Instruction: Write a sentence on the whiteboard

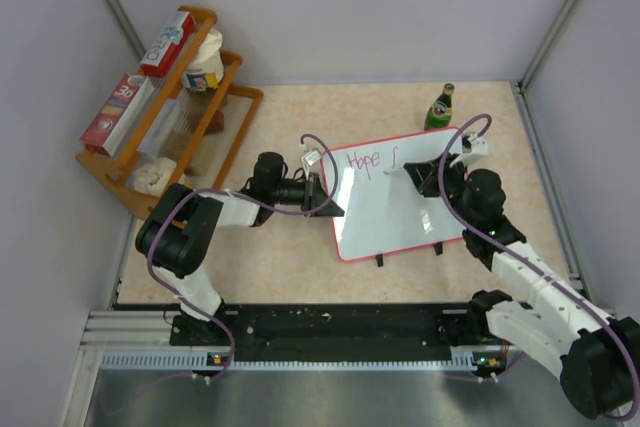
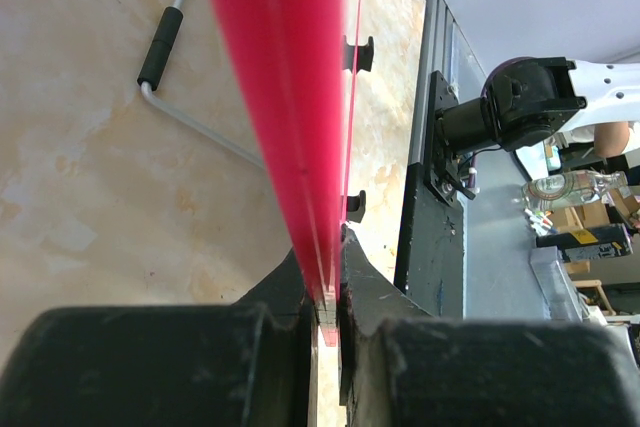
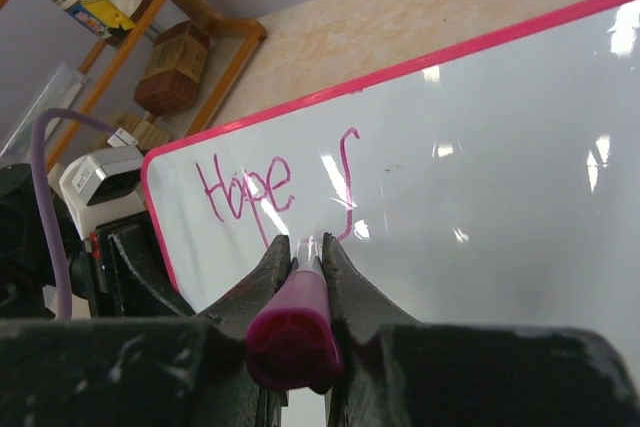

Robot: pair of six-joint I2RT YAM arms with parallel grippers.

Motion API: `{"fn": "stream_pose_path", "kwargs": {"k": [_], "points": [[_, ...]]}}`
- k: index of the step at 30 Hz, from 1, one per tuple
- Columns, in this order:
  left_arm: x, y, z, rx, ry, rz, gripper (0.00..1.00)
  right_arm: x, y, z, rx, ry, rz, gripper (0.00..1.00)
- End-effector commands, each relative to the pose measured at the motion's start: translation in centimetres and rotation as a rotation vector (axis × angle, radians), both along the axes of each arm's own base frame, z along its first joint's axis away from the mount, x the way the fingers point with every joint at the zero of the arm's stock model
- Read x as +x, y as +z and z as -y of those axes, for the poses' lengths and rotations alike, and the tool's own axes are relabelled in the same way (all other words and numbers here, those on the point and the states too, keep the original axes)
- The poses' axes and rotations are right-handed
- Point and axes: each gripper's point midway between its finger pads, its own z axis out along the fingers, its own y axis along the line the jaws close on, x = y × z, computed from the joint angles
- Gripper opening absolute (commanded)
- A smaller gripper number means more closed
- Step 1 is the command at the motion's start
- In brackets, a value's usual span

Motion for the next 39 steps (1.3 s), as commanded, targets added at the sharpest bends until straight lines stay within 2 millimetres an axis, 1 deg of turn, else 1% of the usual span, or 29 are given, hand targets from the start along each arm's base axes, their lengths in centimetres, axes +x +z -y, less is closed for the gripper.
{"fn": "stream_pose_path", "kwargs": {"k": [1, 4, 8, 12, 15, 21, 25, 26, 29, 39], "points": [[-3.1, -2.5, 0.2, 0.053, -0.098, 0.008, 0.0, 1.2, 5.8, -0.1, 0.056, -0.012, 0.124, 0.0], [-3.1, -2.5, 0.2, 0.052, -0.1, 0.009, 0.0, 1.8, 6.6, 0.0, 0.052, -0.026, 0.141, 0.0], [-3.1, -2.5, 0.3, 0.053, -0.1, 0.009, 0.0, 2.3, 6.9, 0.3, 0.028, -0.048, 0.145, 0.0], [-3.1, -2.5, 0.2, 0.053, -0.1, 0.011, 0.0, 2.5, 6.1, 0.7, 0.001, -0.069, 0.131, 0.0], [-3.0, -2.5, 0.3, 0.052, -0.1, 0.01, 0.0, 2.6, 5.2, 1.1, -0.018, -0.087, 0.115, 0.0], [-3.1, -2.5, 0.3, 0.053, -0.102, 0.009, 0.0, 2.8, 3.2, 1.0, -0.042, -0.085, 0.077, 0.0], [-3.1, -2.5, 0.3, 0.053, -0.1, 0.011, 0.0, 3.0, 2.6, 0.9, -0.057, -0.082, 0.062, 0.0], [-3.0, -2.5, 0.3, 0.054, -0.099, 0.01, 0.0, 3.2, 2.5, 1.4, -0.063, -0.109, 0.06, 0.0], [-3.1, -2.5, 0.2, 0.055, -0.1, 0.007, 0.0, 3.2, 2.1, 2.0, -0.084, -0.131, 0.054, 0.0], [-3.0, -2.5, 0.3, 0.054, -0.099, 0.01, 0.0, 3.1, 1.4, 3.2, -0.126, -0.19, 0.034, 0.0]]}}
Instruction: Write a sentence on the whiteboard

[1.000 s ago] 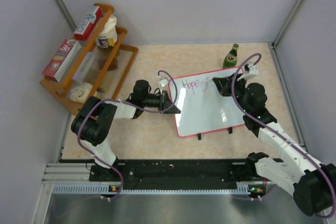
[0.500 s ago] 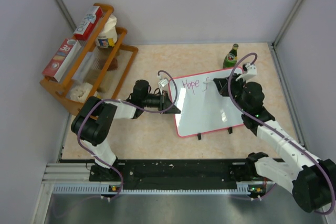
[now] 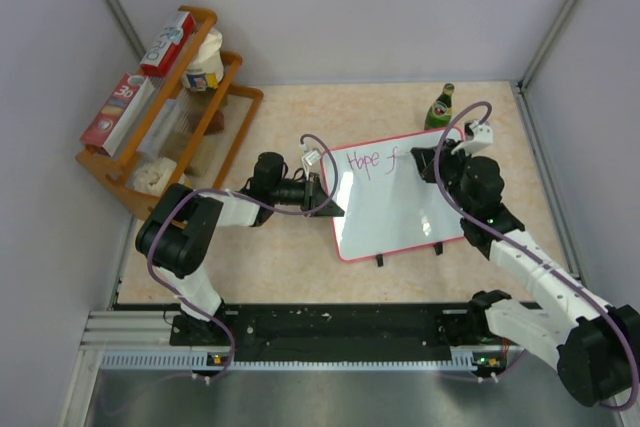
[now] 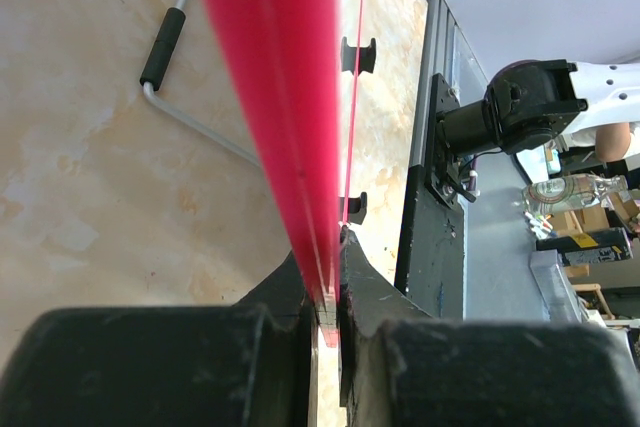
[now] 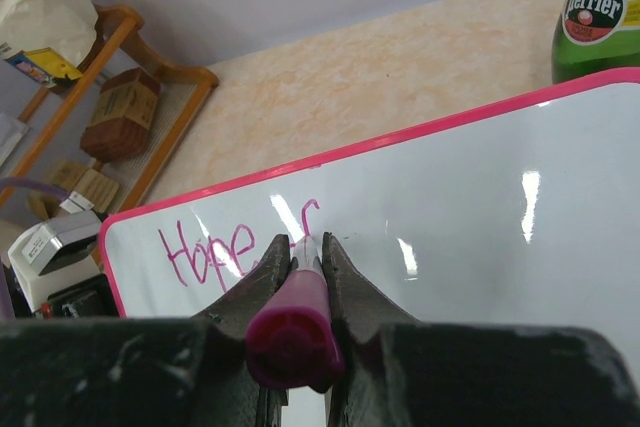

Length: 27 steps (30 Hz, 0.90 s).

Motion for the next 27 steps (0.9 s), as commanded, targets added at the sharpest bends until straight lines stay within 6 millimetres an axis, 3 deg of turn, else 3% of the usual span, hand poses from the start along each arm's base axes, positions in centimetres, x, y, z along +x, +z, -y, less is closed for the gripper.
{"fn": "stream_pose_path", "kwargs": {"k": [1, 14, 22, 27], "points": [[-3.1, -2.5, 0.3, 0.051, -0.106, 0.012, 0.0, 0.3, -0.7, 1.7, -0.053, -0.074, -0.015, 0.0], [-3.1, -2.4, 0.3, 0.049, -0.109, 0.012, 0.0, 0.1, 0.7, 1.9, -0.041, -0.082, 0.013, 0.0], [-3.1, -2.5, 0.3, 0.05, -0.107, 0.012, 0.0, -0.9, 2.9, 1.8, 0.005, -0.063, 0.079, 0.0], [-3.2, -2.4, 0.3, 0.049, -0.109, 0.013, 0.0, -0.6, 3.0, 2.2, -0.009, -0.085, 0.08, 0.0]]}}
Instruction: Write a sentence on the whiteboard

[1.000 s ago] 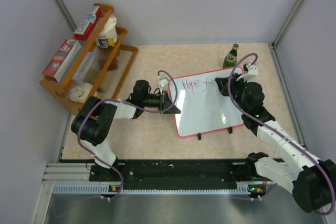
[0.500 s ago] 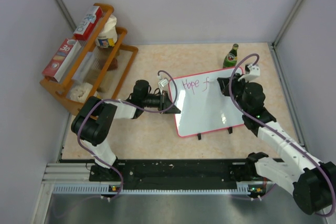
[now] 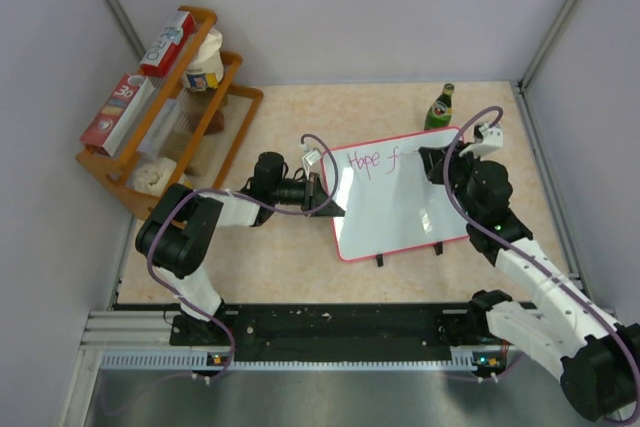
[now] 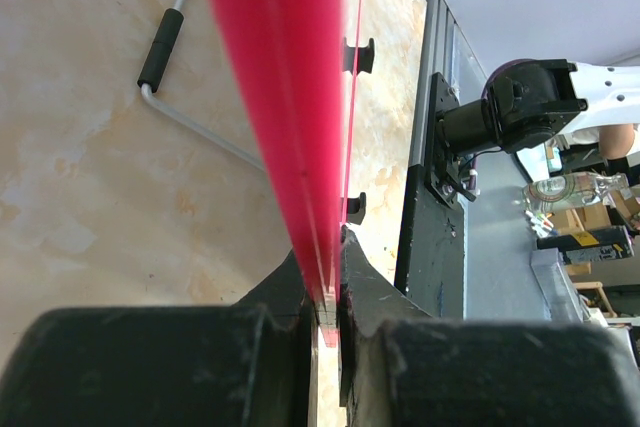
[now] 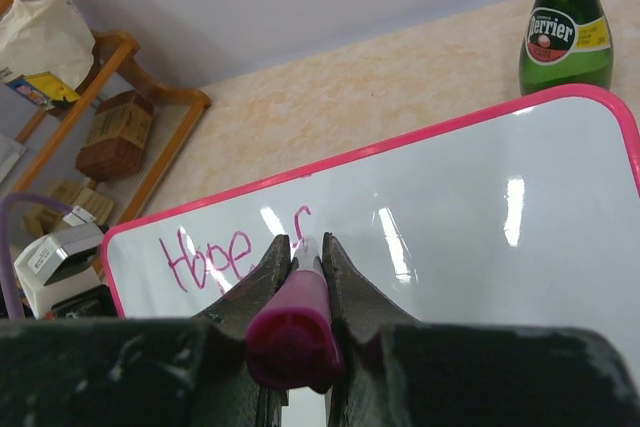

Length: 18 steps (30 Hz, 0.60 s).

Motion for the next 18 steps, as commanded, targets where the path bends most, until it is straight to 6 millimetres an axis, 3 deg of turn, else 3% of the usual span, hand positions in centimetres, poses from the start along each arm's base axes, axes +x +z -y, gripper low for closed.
{"fn": "stream_pose_path", "kwargs": {"k": [1, 9, 18], "points": [[-3.1, -2.5, 0.3, 0.052, -0.104, 0.009, 0.0, 0.5, 1.3, 0.8, -0.012, -0.039, 0.042, 0.0], [-3.1, -2.6, 0.2, 0.053, -0.103, 0.009, 0.0, 1.3, -0.5, 0.7, -0.043, -0.039, -0.001, 0.0], [-3.1, -2.5, 0.2, 0.052, -0.103, 0.01, 0.0, 0.6, -1.4, 0.3, -0.053, -0.009, -0.029, 0.0]]}}
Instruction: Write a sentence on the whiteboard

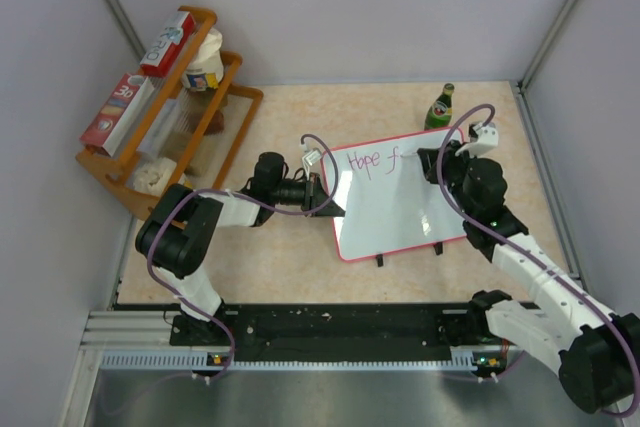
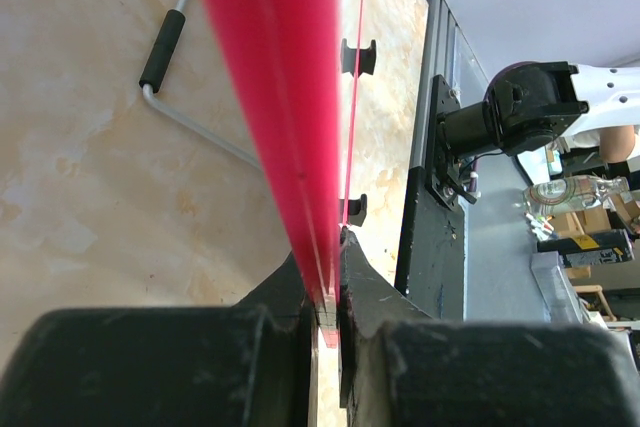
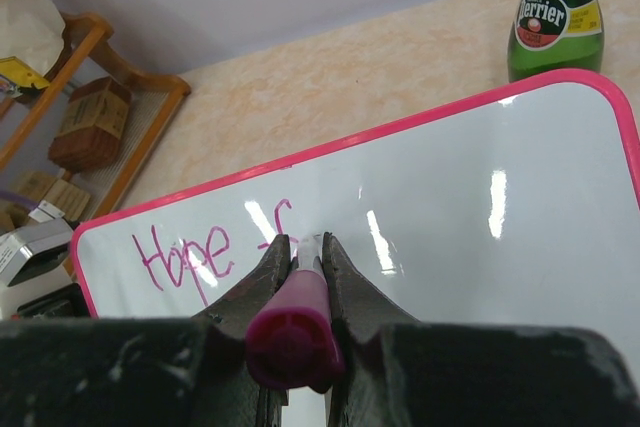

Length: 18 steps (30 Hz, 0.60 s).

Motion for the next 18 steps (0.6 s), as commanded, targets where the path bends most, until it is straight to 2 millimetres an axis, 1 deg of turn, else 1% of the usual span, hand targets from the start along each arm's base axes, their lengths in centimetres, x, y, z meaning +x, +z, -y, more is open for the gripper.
{"fn": "stream_pose_path", "kwargs": {"k": [1, 6, 12, 18], "points": [[-3.1, -2.5, 0.2, 0.05, -0.107, 0.012, 0.0, -0.3, -0.2, 0.2, -0.021, 0.01, 0.0, 0.0], [-3.1, -2.4, 0.2, 0.048, -0.11, 0.011, 0.0, -0.8, -1.2, 0.1, -0.029, 0.025, -0.023, 0.0], [-3.1, -2.5, 0.2, 0.05, -0.107, 0.012, 0.0, -1.6, -2.6, 0.6, -0.04, 0.016, -0.052, 0.0], [-3.2, -2.5, 0.3, 0.048, -0.112, 0.013, 0.0, -1.5, -2.8, 1.4, -0.052, -0.028, -0.053, 0.0]]}}
